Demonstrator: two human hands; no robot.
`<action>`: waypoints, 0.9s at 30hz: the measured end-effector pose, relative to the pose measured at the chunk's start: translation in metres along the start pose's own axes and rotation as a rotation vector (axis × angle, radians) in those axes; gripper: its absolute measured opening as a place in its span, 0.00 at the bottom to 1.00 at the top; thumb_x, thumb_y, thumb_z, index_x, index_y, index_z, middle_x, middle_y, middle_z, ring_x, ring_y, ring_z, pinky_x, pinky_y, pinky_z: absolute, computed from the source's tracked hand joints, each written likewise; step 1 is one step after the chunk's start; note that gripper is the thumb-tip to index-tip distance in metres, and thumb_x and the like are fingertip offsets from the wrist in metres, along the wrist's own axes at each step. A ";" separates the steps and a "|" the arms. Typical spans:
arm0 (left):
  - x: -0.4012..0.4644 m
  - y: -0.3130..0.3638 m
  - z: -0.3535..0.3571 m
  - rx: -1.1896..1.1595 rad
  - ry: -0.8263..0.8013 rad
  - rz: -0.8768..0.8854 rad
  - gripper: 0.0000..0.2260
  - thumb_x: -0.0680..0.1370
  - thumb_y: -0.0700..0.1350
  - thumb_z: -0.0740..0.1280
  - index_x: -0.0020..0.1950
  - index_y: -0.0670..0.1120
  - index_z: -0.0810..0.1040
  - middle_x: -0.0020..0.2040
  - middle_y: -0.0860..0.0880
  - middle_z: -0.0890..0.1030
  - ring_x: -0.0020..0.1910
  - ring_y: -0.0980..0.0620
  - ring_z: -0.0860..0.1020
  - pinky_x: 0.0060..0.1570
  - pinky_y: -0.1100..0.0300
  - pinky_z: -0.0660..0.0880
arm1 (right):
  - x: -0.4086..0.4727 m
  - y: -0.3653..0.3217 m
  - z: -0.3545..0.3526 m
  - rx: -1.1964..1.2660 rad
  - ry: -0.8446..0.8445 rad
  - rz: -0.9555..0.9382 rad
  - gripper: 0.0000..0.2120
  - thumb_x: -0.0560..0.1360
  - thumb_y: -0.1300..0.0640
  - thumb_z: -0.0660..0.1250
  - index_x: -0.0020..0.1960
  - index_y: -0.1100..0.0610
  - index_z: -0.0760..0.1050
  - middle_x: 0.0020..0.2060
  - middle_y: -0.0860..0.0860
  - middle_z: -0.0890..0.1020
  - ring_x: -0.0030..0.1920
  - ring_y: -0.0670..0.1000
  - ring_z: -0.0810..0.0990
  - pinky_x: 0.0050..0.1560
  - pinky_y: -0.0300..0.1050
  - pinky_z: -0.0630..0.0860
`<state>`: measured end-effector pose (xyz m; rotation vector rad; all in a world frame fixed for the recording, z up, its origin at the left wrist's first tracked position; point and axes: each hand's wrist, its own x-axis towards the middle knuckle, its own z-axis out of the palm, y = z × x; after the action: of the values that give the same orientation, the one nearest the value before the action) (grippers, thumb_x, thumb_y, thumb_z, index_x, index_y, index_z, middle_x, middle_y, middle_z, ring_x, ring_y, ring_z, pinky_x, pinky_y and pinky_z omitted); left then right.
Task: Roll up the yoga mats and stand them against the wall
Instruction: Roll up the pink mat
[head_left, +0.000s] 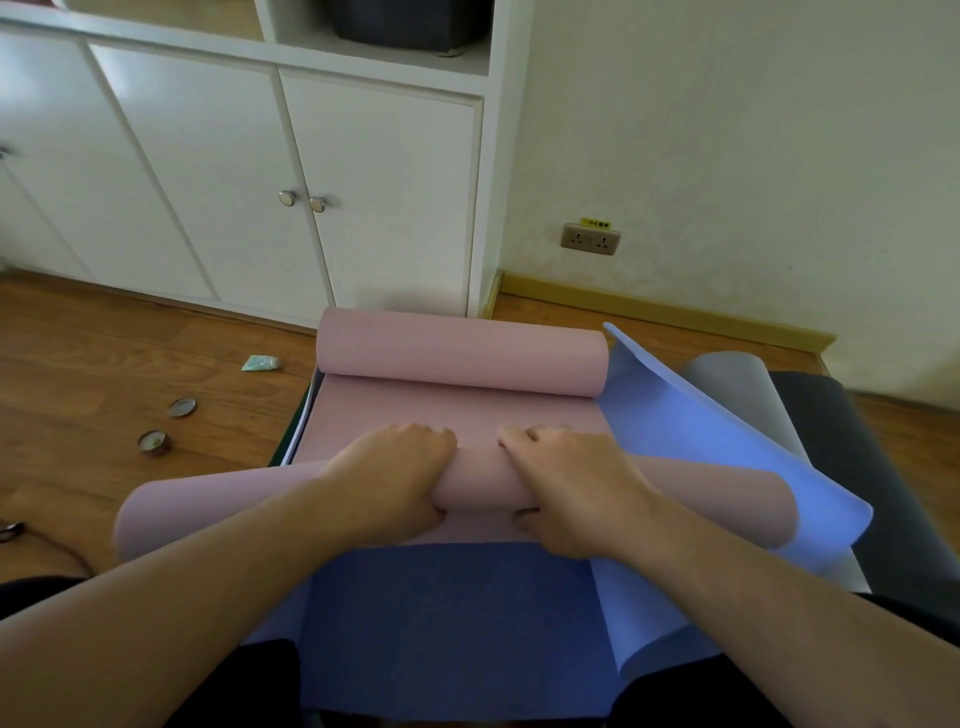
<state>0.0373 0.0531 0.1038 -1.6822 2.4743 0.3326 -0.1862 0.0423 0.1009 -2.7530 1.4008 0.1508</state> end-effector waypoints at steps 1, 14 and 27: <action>0.001 -0.002 -0.002 -0.022 -0.039 -0.002 0.18 0.73 0.56 0.74 0.57 0.52 0.73 0.52 0.52 0.79 0.48 0.48 0.78 0.45 0.53 0.75 | -0.001 -0.002 0.000 -0.020 -0.001 -0.011 0.28 0.70 0.46 0.77 0.59 0.50 0.62 0.51 0.49 0.78 0.47 0.55 0.78 0.43 0.55 0.80; -0.002 0.010 0.004 0.113 0.094 -0.014 0.17 0.75 0.55 0.71 0.55 0.51 0.67 0.54 0.51 0.79 0.53 0.46 0.80 0.43 0.53 0.70 | 0.000 0.000 0.002 0.050 -0.048 0.061 0.23 0.73 0.51 0.75 0.53 0.51 0.60 0.48 0.51 0.77 0.43 0.56 0.79 0.43 0.57 0.81; -0.005 0.017 0.004 0.182 0.109 0.043 0.25 0.73 0.60 0.73 0.61 0.52 0.66 0.56 0.52 0.77 0.54 0.47 0.79 0.44 0.54 0.68 | 0.003 0.002 0.001 0.049 -0.100 0.028 0.21 0.72 0.55 0.75 0.54 0.50 0.64 0.47 0.51 0.78 0.42 0.55 0.78 0.42 0.56 0.81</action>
<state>0.0237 0.0646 0.1032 -1.6161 2.5317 0.0189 -0.1865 0.0385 0.0994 -2.6478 1.3983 0.2485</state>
